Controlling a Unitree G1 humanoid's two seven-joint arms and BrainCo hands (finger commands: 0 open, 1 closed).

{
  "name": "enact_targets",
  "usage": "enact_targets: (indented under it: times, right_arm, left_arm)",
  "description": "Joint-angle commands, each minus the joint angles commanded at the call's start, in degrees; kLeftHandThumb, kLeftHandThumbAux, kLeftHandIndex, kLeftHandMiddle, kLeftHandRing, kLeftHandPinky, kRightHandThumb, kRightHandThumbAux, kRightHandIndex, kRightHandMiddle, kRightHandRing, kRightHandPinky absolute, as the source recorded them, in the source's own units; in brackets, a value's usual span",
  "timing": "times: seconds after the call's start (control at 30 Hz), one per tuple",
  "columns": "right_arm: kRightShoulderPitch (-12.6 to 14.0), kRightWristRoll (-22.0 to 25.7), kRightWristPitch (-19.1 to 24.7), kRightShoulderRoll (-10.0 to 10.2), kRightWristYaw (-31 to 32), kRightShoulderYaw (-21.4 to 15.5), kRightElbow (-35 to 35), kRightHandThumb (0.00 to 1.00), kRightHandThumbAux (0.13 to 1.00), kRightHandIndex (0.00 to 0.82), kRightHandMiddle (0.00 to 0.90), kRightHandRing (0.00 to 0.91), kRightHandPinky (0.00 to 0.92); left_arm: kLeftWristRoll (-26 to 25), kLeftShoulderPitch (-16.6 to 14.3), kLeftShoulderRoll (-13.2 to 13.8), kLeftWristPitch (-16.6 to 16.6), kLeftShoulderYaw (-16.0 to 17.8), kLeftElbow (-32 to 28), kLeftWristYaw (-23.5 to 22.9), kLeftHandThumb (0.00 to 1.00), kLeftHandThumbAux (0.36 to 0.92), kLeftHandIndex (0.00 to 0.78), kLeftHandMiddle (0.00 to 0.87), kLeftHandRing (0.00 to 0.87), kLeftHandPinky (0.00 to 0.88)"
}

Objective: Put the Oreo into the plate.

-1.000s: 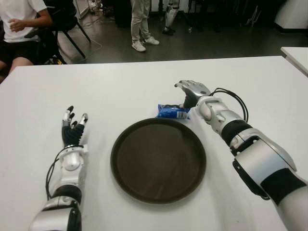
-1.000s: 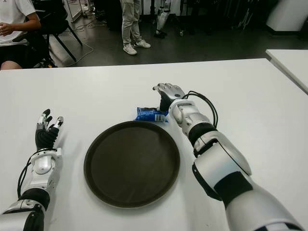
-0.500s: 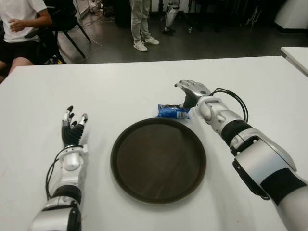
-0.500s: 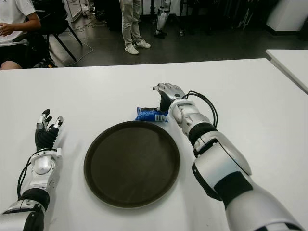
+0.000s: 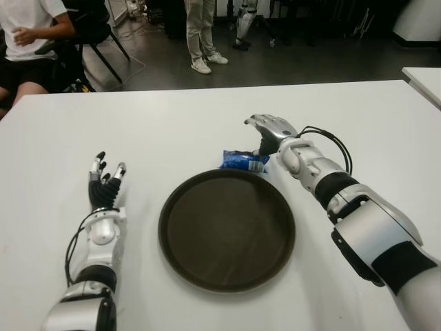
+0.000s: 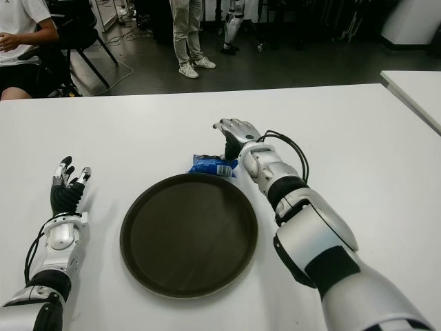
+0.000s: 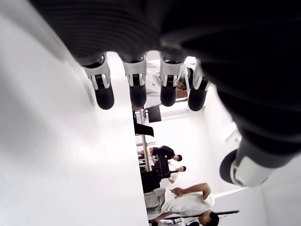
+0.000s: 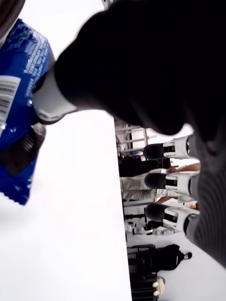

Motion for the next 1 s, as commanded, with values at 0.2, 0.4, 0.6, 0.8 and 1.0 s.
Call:
enact_targets:
  times: [0.2, 0.4, 0.6, 0.8, 1.0]
  right_arm:
    - [-0.21, -0.04, -0.18, -0.20, -0.37, -0.02, -0.09, 0.198, 0.860, 0.000, 0.000, 0.000, 0.014]
    - [-0.30, -0.27, 0.15, -0.34, -0.32, 0.21, -0.04, 0.191, 0.865, 0.000, 0.000, 0.000, 0.029]
    - [0.20, -0.57, 0.23, -0.79, -0.34, 0.64, 0.14, 0.202, 0.871, 0.000, 0.000, 0.000, 0.025]
    - [1.55, -0.54, -0.16, -2.25, -0.84, 0.69, 0.29, 0.212, 0.877, 0.000, 0.000, 0.000, 0.006]
    - [2.81, -0.52, 0.58, -3.60, -1.29, 0.56, 1.20, 0.216, 0.863, 0.000, 0.000, 0.000, 0.039]
  left_arm:
    - [-0.26, -0.10, -0.16, -0.01, 0.10, -0.08, -0.18, 0.361, 0.589, 0.015, 0.017, 0.000, 0.000]
    - [0.09, -0.18, -0.01, -0.01, -0.07, 0.12, 0.17, 0.340, 0.592, 0.007, 0.014, 0.000, 0.000]
    - [-0.04, -0.22, 0.00, -0.11, 0.08, 0.31, 0.26, 0.345, 0.588, 0.012, 0.013, 0.000, 0.000]
    - [-0.19, 0.09, -0.05, -0.46, 0.25, 0.02, 0.34, 0.340, 0.582, 0.010, 0.007, 0.000, 0.000]
    - [-0.21, 0.08, 0.05, -0.26, 0.33, 0.14, 0.18, 0.353, 0.577, 0.020, 0.017, 0.000, 0.000]
